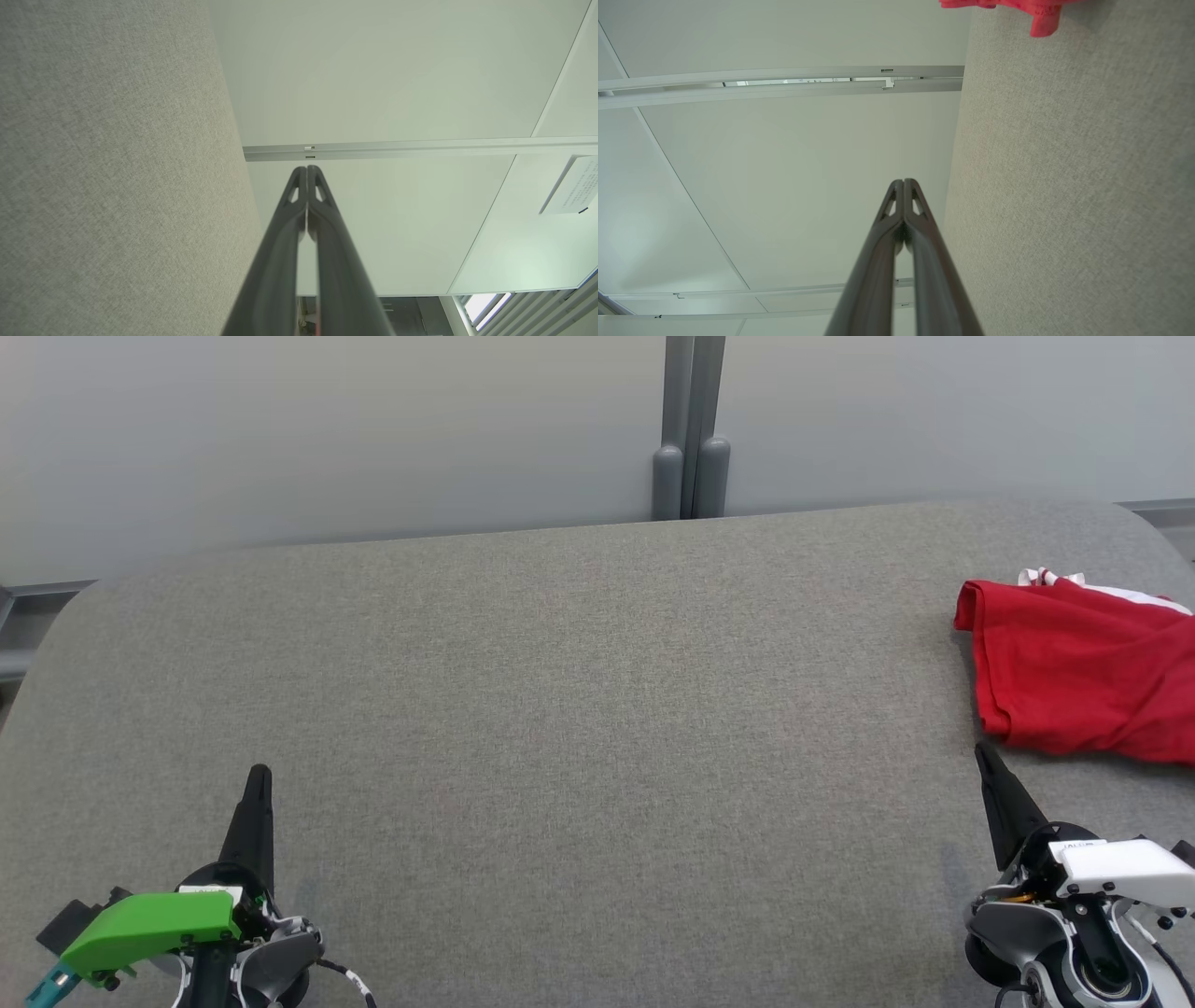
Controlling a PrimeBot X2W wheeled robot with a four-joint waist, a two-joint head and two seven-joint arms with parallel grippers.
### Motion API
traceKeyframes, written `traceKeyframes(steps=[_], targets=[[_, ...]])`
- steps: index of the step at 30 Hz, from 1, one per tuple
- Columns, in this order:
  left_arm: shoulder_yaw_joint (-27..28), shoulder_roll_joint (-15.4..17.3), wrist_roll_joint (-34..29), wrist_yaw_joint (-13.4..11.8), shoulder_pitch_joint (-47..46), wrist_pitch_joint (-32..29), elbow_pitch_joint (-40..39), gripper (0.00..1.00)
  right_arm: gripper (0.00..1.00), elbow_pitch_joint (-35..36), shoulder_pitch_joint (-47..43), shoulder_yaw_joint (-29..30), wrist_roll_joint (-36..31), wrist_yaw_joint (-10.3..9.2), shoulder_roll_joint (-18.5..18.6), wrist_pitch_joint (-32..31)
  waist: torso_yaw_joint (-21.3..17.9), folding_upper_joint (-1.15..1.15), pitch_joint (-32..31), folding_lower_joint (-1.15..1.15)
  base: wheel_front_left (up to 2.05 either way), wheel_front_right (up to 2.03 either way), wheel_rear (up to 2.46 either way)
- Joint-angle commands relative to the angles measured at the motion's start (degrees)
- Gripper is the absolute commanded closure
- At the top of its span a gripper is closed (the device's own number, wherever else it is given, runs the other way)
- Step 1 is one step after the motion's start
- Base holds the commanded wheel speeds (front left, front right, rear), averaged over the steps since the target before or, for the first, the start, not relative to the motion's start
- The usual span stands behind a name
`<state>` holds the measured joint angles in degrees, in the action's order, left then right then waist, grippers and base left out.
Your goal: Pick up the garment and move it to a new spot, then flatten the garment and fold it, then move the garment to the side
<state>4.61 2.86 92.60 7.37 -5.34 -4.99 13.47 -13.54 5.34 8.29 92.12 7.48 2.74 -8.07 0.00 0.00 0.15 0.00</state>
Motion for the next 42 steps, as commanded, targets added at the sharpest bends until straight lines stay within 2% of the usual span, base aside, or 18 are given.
traceKeyframes(steps=[1, 42], targets=[[0.1, 0.0, 0.1, 0.3, -0.8, -0.2, -0.1, 1.00, 1.00, 0.1, 0.6, 0.1, 0.3, 0.02, 0.3, -0.2, 0.0, 0.00, 0.0, 0.00, 0.00, 0.00, 0.00], [0.1, 0.0, 0.1, 0.3, -0.8, -0.2, -0.1, 1.00, 1.00, 0.1, 0.6, 0.1, 0.3, 0.02, 0.3, -0.2, 0.0, 0.00, 0.0, 0.00, 0.00, 0.00, 0.00]])
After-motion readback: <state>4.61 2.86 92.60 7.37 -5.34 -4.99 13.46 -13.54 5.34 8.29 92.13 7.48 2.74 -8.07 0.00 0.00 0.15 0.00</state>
